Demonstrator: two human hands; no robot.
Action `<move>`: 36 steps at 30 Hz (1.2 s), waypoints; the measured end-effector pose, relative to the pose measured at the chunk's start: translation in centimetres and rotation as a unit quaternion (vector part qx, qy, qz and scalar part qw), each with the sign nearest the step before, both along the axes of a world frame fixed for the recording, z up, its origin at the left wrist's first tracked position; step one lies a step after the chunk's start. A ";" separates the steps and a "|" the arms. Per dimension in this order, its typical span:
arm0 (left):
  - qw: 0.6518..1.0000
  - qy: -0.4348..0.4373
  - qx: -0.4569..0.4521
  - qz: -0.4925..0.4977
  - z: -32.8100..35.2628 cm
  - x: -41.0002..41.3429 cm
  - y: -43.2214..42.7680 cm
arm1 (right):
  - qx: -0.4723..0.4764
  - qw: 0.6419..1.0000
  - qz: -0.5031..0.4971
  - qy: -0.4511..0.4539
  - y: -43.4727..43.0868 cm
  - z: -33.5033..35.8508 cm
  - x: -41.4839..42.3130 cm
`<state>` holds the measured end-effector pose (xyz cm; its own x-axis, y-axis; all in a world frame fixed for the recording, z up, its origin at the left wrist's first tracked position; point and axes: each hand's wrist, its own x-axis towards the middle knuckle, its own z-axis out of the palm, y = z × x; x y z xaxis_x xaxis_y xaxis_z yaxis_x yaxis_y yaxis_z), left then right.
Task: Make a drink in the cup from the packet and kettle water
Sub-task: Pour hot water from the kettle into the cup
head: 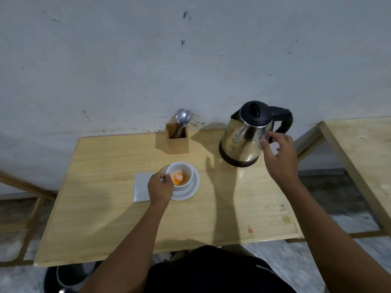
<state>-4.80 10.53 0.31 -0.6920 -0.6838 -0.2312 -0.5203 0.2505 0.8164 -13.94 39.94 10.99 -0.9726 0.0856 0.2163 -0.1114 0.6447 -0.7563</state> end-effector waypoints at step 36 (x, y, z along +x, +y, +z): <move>0.985 -0.083 -0.117 0.092 0.7 -1.8 3.4 | 0.026 0.951 0.249 -0.182 6.9 2.1 -18.7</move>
<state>-6.56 13.92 0.98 -0.5178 -0.8419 -0.1517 -0.6952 0.3108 0.6481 -32.68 46.82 13.06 -0.9009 -0.4071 -0.1504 -0.1506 0.6182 -0.7714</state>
